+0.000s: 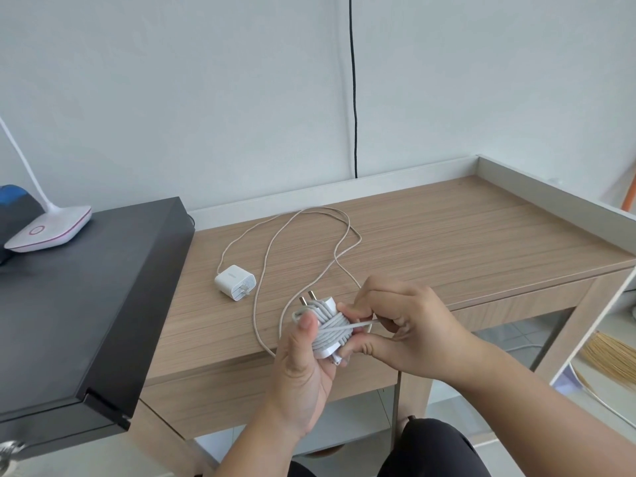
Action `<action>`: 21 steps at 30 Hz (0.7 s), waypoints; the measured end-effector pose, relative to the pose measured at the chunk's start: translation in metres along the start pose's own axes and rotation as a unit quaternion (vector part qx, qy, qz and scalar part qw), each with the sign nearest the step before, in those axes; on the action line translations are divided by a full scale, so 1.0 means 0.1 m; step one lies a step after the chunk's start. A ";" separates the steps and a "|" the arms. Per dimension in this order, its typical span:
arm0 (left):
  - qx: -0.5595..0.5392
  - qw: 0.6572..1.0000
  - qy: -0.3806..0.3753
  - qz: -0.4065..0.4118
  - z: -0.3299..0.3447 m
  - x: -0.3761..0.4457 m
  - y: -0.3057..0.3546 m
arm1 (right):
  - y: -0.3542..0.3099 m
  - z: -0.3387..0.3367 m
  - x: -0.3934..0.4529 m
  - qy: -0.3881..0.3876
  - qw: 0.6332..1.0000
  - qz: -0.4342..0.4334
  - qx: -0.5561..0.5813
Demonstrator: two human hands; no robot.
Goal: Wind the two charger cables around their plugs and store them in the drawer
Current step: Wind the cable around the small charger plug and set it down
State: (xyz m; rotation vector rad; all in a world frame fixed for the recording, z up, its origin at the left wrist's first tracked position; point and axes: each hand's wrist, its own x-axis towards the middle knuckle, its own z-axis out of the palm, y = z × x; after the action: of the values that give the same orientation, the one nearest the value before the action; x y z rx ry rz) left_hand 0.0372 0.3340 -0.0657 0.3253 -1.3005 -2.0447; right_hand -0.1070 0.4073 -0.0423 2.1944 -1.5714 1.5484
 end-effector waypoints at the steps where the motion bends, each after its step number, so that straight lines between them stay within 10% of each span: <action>1: 0.000 1.000 -0.001 -0.001 -0.01 0.00 0.00 | 0.01 0.00 0.00 -0.003 1.000 0.001 0.000; 21: 0.068 0.998 0.003 -0.003 -0.22 -0.01 0.03 | 0.10 0.03 -0.02 -0.026 0.973 0.163 0.163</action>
State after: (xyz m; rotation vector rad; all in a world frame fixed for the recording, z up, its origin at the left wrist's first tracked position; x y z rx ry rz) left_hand 0.0506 0.3182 -0.0732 0.3955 -1.4397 -1.9627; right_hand -0.1120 0.4022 -0.0496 2.2292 -1.8933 1.9824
